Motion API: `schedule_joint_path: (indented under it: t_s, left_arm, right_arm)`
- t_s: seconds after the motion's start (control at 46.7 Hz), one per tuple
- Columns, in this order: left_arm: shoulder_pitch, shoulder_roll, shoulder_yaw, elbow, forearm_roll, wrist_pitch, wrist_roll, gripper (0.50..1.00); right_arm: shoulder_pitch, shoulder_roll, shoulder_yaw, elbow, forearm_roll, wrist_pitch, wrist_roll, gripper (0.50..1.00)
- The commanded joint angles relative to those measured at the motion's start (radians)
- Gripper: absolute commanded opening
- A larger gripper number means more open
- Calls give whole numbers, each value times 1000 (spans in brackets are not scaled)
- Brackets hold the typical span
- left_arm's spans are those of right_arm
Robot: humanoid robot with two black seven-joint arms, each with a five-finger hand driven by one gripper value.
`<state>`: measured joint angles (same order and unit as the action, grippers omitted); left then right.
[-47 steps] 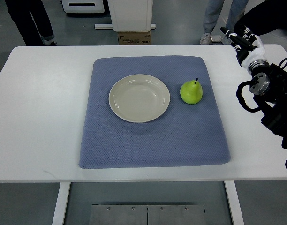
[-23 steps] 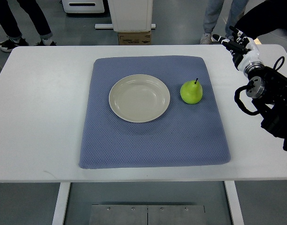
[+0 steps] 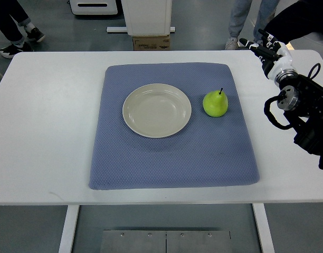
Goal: Place pear on plate with right hand
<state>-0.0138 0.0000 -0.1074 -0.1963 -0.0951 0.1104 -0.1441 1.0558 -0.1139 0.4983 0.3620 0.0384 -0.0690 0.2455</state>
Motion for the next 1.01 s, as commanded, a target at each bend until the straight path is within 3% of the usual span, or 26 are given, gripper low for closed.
schedule_joint_path:
  t_s: [0.0, 0.75, 0.985]
  left_arm:
    - [0, 0, 0, 0, 0, 0, 0, 1000]
    - [0, 0, 0, 0, 0, 0, 0, 1000]
    - [0, 0, 0, 0, 0, 0, 0, 1000]
  right_arm:
    - [0, 0, 0, 0, 0, 0, 0, 1000]
    - [1, -7, 5, -9, 1, -8, 3, 1000]
    - [68, -15, 5, -48, 1, -12, 11, 1000]
